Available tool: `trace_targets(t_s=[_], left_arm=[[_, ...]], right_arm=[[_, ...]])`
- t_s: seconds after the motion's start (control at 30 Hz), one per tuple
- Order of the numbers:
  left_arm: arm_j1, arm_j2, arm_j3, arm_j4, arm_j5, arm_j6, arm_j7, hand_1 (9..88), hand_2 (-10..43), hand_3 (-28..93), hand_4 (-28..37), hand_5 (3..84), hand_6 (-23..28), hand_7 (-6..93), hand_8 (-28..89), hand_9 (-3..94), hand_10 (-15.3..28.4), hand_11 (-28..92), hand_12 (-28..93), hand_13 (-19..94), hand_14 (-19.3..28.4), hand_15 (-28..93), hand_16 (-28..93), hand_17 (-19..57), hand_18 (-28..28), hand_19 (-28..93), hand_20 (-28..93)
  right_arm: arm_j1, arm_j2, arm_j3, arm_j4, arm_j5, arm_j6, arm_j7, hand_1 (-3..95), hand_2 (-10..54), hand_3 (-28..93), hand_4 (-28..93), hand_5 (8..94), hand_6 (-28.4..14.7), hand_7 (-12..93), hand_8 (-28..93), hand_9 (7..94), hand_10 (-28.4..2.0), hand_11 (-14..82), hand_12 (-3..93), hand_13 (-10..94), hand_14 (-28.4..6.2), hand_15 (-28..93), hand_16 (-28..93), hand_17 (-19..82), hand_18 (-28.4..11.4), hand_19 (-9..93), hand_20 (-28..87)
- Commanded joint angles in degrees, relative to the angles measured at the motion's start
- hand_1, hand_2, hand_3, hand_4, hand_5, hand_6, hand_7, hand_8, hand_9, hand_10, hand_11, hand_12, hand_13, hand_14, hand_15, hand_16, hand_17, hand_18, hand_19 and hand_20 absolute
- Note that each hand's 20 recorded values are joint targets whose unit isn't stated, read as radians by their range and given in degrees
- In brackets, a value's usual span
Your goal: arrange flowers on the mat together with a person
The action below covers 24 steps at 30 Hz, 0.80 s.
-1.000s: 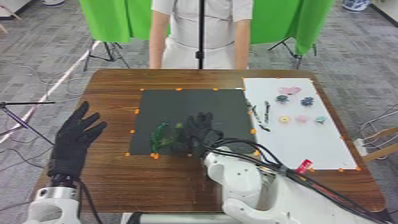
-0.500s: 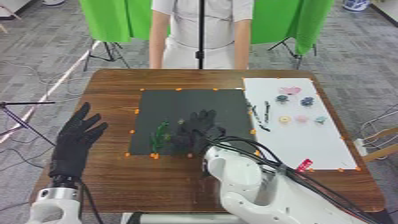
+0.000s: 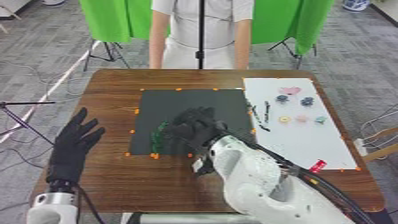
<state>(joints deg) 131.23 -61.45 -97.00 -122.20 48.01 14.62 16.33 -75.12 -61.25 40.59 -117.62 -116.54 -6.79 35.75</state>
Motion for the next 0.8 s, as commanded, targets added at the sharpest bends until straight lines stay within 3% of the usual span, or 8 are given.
trace_targets(t_s=[0.03,0.13,0.27,0.43,0.5,0.6,0.67,0.8], left_arm=[[2.8,0.10,0.52,-0.62,-0.18,0.15,2.98,22.1,5.2,77,-27.5,28.7,2.0,10.6,-9,30.1,14.9,15,11,24,20.5,32,-4,-9.8,25.3,50,6],[3.7,-0.03,0.44,-1.17,-0.31,0.22,4.69,20.7,5.1,75,-27.9,28.5,1.7,10.5,-9,30.0,14.9,14,11,24,20.7,32,-4,-9.9,25.3,50,6],[5.0,-0.93,-0.02,-1.91,0.84,-0.15,6.15,18.4,5.2,74,-28.1,27.6,-0.2,10.1,-9,30.2,14.7,14,11,24,20.7,32,-4,-10.1,25.3,50,6],[5.1,-2.04,0.71,-1.50,0.74,-0.42,7.59,16.8,4.5,74,-28.2,26.3,-1.6,10.1,-9,30.4,14.2,13,11,24,20.7,32,-4,-10.4,25.4,50,6],[4.9,-2.75,0.89,-1.28,1.07,-0.93,7.27,16.5,4.4,74,-28.2,26.0,-2.0,10.2,-9,30.4,14.1,13,11,24,20.6,32,-4,-10.1,25.2,50,7],[5.0,-3.74,1.37,-1.10,1.76,-0.53,7.91,15.9,4.0,74,-28.2,25.4,-2.6,10.3,-9,30.1,13.8,12,11,24,20.5,32,-4,-9.6,25.1,50,7],[4.9,-5.09,1.08,-0.95,2.02,-1.72,7.31,15.5,3.8,74,-28.3,25.0,-2.8,10.5,-10,29.7,13.6,12,11,24,20.5,31,-4,-9.4,25.2,50,8],[5.1,-6.85,0.41,-1.19,4.88,-2.96,5.49,15.0,3.6,74,-28.3,24.7,-3.0,10.8,-10,29.6,13.3,11,12,25,19.9,29,-4,-9.1,25.4,50,8]], right_arm=[[-12.5,2.2,20.5,-6.0,31.6,-1.2,-5.4,13.6,19.1,62,-23,45.9,-0.2,10,-10,34.1,-24.1,6.6,14.8,21,-26.7,24,22,-5,-28.4,46,25],[-20.7,2.5,31.2,-7.6,46.4,-0.7,-10.5,13.6,18.3,63,-23,43.3,-0.1,9,-10,33.6,-23.3,6.3,15.3,21,-25.2,22,22,-5,-28.2,45,24],[-31.2,2.9,41.4,-9.0,57.0,1.2,-19.8,13.2,17.8,64,-24,41.0,0.3,8,-9,32.8,-22.4,5.0,16.0,21,-24.0,20,24,-5,-26.6,44,22],[-41.1,1.8,48.5,-8.7,67.1,3.0,-29.3,13.4,17.2,64,-24,39.6,1.0,8,-8,34.4,-21.1,5.1,17.0,26,-22.3,21,26,-2,-25.1,43,22],[-44.4,0.6,50.6,-9.0,69.4,3.5,-31.0,13.1,16.8,64,-25,38.8,1.4,8,-8,34.9,-20.7,5.4,17.3,27,-22.0,22,26,-2,-24.8,43,23],[-47.1,-0.7,51.6,-8.9,70.9,4.3,-33.8,12.9,16.3,65,-25,37.9,1.8,7,-8,35.3,-19.8,5.2,17.3,28,-21.4,22,26,0,-24.6,43,24],[-48.2,-1.7,51.9,-9.3,69.7,5.9,-35.0,13.0,16.2,65,-25,38.0,1.9,7,-8,35.7,-18.5,5.4,17.4,28,-21.3,22,26,0,-24.7,43,25],[-49.3,-3.3,53.0,-9.8,69.0,7.5,-36.0,13.1,16.2,65,-26,38.3,2.1,8,-8,36.1,-17.4,5.6,17.4,28,-21.3,21,25,0,-24.5,42,25]])
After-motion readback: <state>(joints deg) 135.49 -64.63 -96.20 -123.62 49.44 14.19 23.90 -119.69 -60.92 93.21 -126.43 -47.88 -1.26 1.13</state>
